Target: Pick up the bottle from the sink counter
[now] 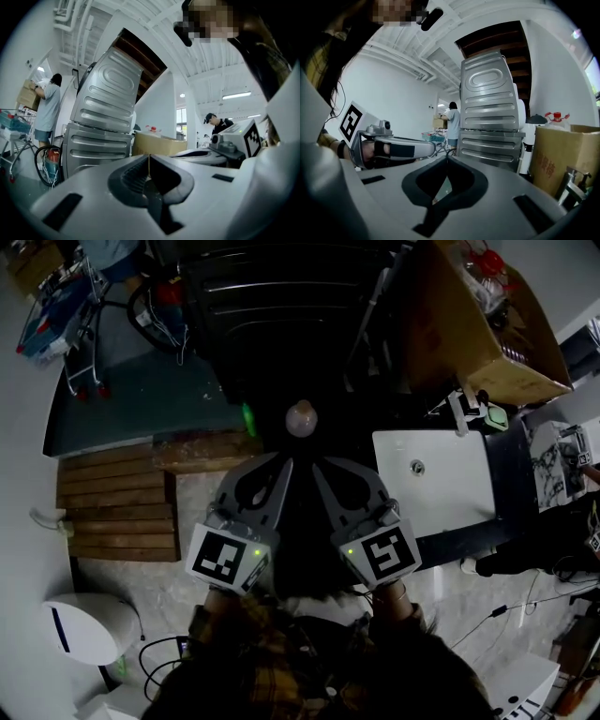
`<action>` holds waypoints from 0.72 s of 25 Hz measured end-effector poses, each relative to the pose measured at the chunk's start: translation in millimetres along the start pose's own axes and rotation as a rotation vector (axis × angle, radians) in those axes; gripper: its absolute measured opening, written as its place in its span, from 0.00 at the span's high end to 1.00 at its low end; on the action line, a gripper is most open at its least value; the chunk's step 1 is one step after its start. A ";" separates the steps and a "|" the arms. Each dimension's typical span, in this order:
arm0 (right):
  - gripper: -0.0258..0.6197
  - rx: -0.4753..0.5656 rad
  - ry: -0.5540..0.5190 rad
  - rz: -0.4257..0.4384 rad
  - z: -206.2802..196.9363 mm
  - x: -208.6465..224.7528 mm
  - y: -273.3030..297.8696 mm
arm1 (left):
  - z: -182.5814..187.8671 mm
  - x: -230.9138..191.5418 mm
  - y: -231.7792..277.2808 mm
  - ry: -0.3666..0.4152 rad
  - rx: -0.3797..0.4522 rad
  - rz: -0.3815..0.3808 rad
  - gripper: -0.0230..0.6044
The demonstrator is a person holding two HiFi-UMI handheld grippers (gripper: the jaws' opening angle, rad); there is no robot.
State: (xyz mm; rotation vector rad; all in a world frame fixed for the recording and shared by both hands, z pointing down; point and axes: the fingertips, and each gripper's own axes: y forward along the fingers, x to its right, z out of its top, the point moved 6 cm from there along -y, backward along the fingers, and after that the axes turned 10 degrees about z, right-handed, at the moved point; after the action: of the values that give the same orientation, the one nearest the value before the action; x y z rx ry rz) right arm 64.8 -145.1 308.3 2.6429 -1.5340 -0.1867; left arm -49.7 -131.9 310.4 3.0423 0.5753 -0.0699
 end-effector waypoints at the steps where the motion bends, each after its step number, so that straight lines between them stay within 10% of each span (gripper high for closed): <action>1: 0.93 0.001 0.000 -0.010 0.4 2.2 1.2 | -2.3 -1.4 2.5 -0.006 -0.004 -0.005 0.93; 18: 0.93 -0.010 0.014 -0.079 -9.2 33.7 30.4 | -25.1 -24.7 35.0 -0.050 -0.040 -0.036 0.93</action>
State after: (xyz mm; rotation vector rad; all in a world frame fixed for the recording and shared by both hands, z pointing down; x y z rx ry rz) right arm 56.5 -189.3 319.2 2.6926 -1.4223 -0.1798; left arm -59.0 -172.1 338.0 2.9832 0.6197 -0.1335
